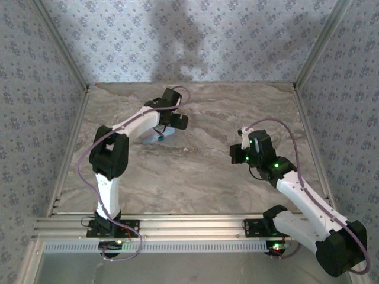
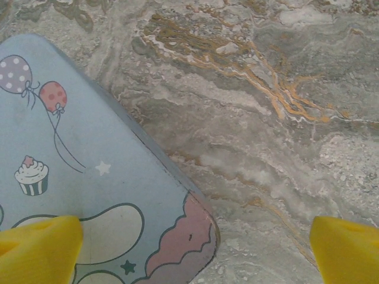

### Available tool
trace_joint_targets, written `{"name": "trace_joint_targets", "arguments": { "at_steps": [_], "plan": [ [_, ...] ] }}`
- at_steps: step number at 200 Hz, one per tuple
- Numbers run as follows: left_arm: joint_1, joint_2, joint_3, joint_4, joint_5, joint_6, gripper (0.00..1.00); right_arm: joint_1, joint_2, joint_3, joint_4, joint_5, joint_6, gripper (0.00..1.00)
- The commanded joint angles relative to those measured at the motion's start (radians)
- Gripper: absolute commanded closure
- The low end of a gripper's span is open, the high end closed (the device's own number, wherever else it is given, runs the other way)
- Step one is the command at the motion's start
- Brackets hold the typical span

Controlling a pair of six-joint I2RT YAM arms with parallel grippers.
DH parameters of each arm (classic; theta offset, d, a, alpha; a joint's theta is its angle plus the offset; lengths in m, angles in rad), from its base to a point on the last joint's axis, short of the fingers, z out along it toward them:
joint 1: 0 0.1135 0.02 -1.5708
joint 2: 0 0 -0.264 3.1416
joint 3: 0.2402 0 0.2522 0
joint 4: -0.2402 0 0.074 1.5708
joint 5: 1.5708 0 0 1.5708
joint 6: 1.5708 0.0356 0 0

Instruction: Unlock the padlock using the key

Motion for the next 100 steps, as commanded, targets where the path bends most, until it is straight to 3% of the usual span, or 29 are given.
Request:
{"name": "trace_joint_targets", "arguments": {
  "at_steps": [1,100],
  "plan": [
    [-0.045,-0.019,-0.051,-0.031,0.019,0.008,0.02,-0.038,-0.034,-0.010,-0.054,-0.067,0.009,1.00],
    [-0.263,-0.155,-0.212,0.014,-0.022,-0.091,0.02,-0.215,-0.127,-0.005,-0.139,-0.189,0.022,1.00]
  ]
}}
